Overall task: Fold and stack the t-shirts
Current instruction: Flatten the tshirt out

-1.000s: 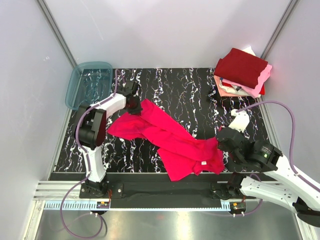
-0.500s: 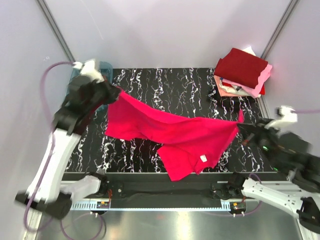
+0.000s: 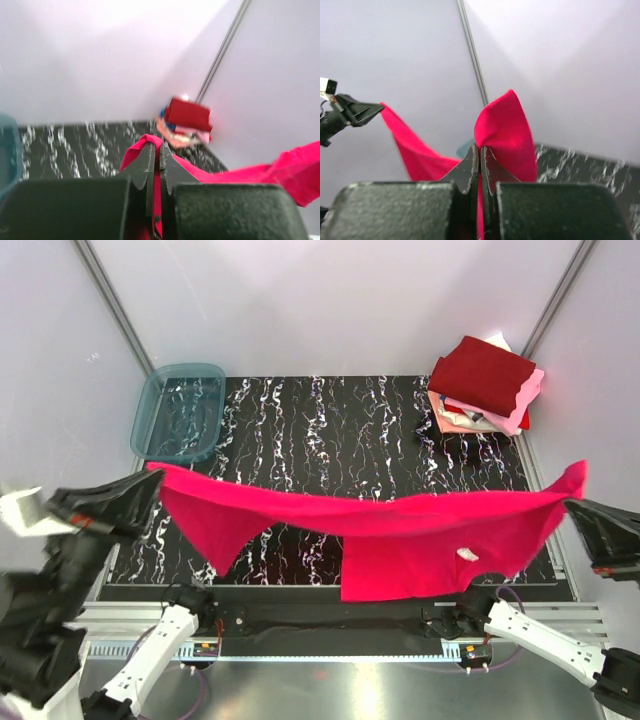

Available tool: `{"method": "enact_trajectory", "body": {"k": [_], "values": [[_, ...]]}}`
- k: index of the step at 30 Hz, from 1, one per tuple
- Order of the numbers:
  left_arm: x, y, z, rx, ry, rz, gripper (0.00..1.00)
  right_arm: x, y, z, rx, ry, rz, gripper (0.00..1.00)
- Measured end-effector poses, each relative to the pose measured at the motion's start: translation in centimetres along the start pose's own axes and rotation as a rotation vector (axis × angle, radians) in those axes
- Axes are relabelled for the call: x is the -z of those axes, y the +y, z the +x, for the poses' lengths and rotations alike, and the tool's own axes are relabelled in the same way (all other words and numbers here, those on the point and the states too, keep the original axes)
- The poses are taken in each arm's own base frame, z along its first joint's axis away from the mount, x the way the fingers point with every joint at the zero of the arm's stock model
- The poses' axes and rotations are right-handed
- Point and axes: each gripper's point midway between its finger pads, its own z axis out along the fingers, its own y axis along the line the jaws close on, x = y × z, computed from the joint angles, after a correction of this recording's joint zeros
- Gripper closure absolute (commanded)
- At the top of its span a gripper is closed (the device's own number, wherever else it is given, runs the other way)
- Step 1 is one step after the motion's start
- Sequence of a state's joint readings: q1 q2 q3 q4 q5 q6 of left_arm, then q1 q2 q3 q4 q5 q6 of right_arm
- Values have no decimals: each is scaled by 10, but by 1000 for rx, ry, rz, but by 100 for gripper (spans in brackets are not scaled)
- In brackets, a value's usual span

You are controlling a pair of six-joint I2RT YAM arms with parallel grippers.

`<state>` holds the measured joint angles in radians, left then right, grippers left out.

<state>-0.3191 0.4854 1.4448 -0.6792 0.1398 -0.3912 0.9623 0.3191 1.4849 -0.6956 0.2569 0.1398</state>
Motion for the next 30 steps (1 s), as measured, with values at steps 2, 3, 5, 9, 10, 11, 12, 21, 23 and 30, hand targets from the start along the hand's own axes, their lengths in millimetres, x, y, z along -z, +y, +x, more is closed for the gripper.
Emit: {"method": "enact_trajectory", "body": {"k": [2,3,5,9,10,11,12,21,23,30], "values": [[13,-11,-23,-22,-71,29,100,4,7,-20,52,-68,-51,100],[17,-16,-34,-35,-105,42,100,5,9,-30,82,-99,-63,100],[22,-25,-55,-58,-164,64,100,8,11,-50,131,-157,-84,100],[12,-30,-76,-103,-215,80,100,0,14,-93,197,-254,-133,100],[6,-30,-77,-112,-215,82,100,-7,13,-99,204,-256,-146,100],[-1,-30,-79,-119,-212,85,100,-17,13,-105,208,-259,-158,100],[-9,-30,-79,-125,-209,89,100,-30,12,-105,210,-242,-167,100],[-25,-18,-39,-124,-150,109,100,-137,126,-1,281,191,-525,100],[-13,-14,-24,-112,-136,105,100,-148,171,47,245,347,-694,100],[23,-5,-4,-107,-133,67,100,-94,233,159,20,818,-1075,100]]}}
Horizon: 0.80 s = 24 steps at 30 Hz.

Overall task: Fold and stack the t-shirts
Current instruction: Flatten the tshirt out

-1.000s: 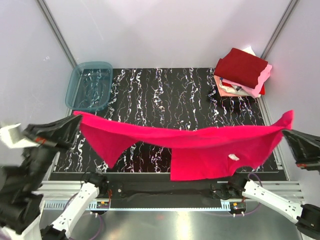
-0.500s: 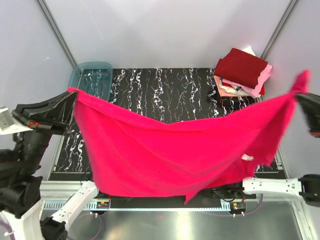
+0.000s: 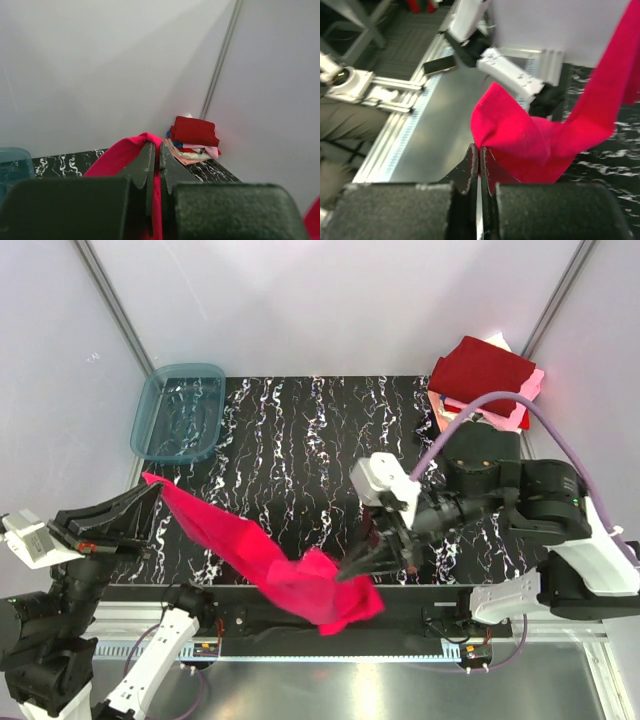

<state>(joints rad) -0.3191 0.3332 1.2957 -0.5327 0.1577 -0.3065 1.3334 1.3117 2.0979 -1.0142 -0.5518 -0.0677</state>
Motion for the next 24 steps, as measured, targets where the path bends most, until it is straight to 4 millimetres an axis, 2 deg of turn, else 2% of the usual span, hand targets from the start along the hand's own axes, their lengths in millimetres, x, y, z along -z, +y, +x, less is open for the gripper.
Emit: {"method": "enact_trajectory", "body": {"k": [2,4,7,10,12,13,15,16,17,20,22,24], "values": [[4,4,1,-2,-6,-19,100,10,15,6,-21,8,-49,100],[5,8,5,-2,-1,-38,100,32,38,2,-10,-25,-100,100],[1,15,15,3,20,-63,100,83,85,-12,71,-143,-200,100],[0,16,22,17,40,-68,100,128,120,-19,151,-264,-246,100],[0,15,21,24,36,-65,100,160,136,-25,212,-359,-222,100],[1,13,18,24,32,-60,100,173,137,-29,232,-405,-179,100],[2,7,5,22,13,-43,100,189,122,-40,236,-483,-28,100],[3,4,-1,19,1,-34,100,194,110,-44,230,-510,50,100],[3,1,-10,14,-15,-26,100,199,89,-48,215,-540,172,100],[0,-4,-30,-5,-52,-14,100,214,6,-45,151,-550,622,100],[-5,-4,-33,-15,-57,-15,100,226,-59,-22,109,-458,987,100],[-11,0,-29,-20,-40,-25,100,232,-107,6,114,-301,1289,100]]}}
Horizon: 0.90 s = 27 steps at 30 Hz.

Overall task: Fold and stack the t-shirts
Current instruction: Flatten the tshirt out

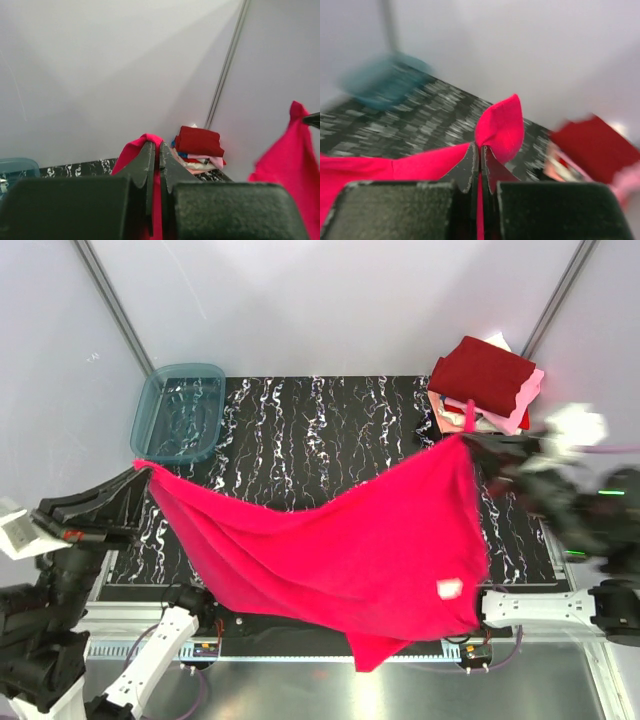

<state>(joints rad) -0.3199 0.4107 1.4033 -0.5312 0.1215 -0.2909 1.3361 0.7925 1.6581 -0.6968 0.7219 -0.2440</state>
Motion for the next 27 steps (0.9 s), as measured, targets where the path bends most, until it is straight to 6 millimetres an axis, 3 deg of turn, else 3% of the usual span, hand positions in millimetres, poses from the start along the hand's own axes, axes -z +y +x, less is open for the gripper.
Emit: {"method": "enact_trajectory", "body": {"k": [3,7,11,13,14,17,19,20,22,27], "values": [[-11,11,24,5,61,-33,100,-30,0,46,158,179,208,100],[-21,29,69,40,178,-90,100,-53,23,85,215,336,265,100],[-26,41,101,76,277,-143,100,-56,47,85,122,373,159,100],[-28,43,108,83,302,-152,100,-54,97,77,38,381,-142,100],[-29,43,109,84,306,-153,100,-45,127,72,-6,381,-324,100],[-27,44,111,86,314,-158,100,-9,188,61,-93,367,-727,100],[-25,44,112,86,321,-160,100,20,207,56,-135,341,-922,100],[-24,44,112,85,323,-161,100,39,209,56,-153,333,-1003,100],[-21,43,112,81,327,-154,100,58,204,48,-171,305,-1059,100],[-8,22,90,61,252,-49,100,91,175,1,-210,132,-1103,100]]}}
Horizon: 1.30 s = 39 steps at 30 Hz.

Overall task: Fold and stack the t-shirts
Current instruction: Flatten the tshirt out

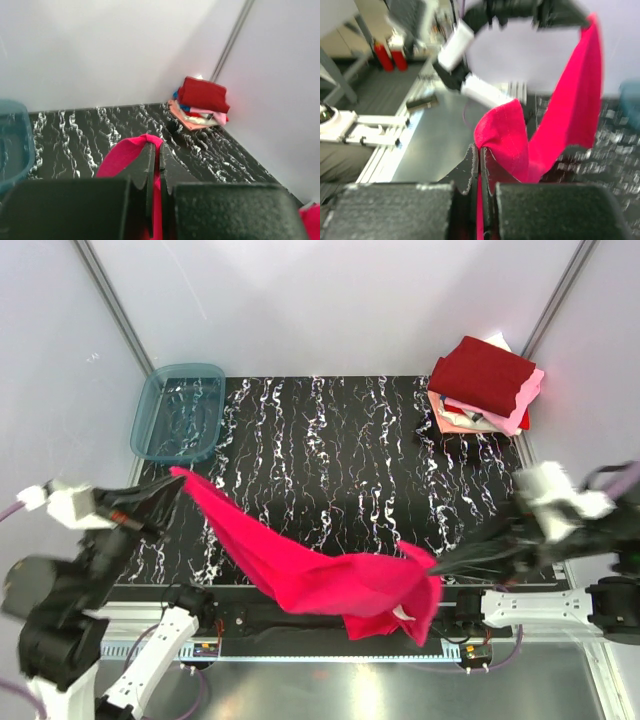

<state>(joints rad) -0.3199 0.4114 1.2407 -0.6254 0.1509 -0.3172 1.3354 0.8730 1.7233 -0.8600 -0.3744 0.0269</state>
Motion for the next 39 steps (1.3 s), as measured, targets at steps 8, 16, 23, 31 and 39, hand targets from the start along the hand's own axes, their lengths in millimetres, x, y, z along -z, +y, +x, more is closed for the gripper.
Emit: {"method": "enact_trajectory", "body": {"k": [8,16,23,31,39], "values": [[63,-54,-110,-112,-322,151,100,90,25,-90,205,-353,66,100],[-12,-34,-142,-167,-311,52,100,83,-100,-118,504,-315,718,100],[-207,106,-31,-119,147,-361,59,47,-305,-45,632,153,1124,100],[-227,280,215,154,777,-719,1,152,-591,152,-43,460,1516,0],[-173,219,191,211,728,-653,1,162,-558,226,-410,512,1548,0]]}}
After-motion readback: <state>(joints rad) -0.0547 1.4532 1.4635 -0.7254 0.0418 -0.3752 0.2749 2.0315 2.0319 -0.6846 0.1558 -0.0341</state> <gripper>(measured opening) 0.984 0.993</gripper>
